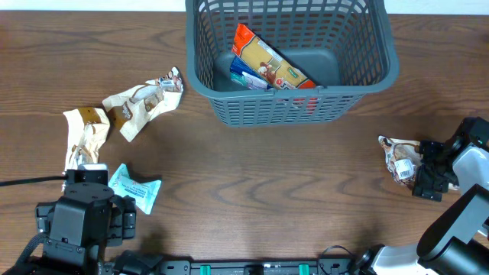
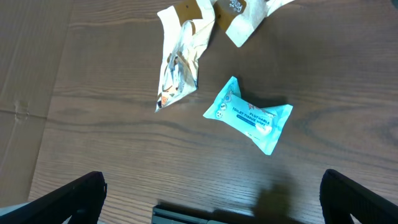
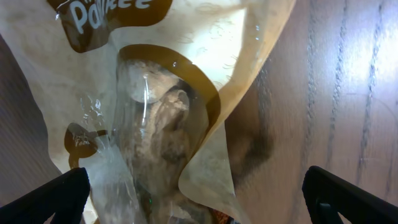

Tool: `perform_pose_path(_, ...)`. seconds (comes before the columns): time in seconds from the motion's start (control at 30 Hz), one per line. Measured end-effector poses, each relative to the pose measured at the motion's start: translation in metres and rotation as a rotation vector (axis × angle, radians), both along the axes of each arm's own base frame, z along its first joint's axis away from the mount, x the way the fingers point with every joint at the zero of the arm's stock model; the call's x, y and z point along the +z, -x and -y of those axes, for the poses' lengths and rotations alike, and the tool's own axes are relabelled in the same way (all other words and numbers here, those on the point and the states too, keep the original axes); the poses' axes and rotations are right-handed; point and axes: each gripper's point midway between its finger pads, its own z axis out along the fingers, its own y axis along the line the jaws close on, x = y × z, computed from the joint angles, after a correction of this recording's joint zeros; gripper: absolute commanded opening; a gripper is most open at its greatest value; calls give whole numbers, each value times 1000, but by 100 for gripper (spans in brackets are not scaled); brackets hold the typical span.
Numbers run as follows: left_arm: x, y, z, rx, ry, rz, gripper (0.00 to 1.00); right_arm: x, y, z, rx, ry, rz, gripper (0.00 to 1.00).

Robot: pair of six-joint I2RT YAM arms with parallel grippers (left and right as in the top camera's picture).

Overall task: Pack container
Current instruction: 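Grasp the cream snack wrapper with the right gripper and lift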

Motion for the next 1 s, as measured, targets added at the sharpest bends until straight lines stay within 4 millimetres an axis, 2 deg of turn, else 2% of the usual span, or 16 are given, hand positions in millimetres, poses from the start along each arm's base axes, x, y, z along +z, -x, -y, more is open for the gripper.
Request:
perform_pose_path(0.4, 0, 0, 0, 0, 0, 0, 99, 1, -4, 4, -74, 4, 28, 99)
perform_pose_path(1.0, 0, 0, 0, 0, 0, 0, 99, 1, 2, 14, -108, 23, 18, 99)
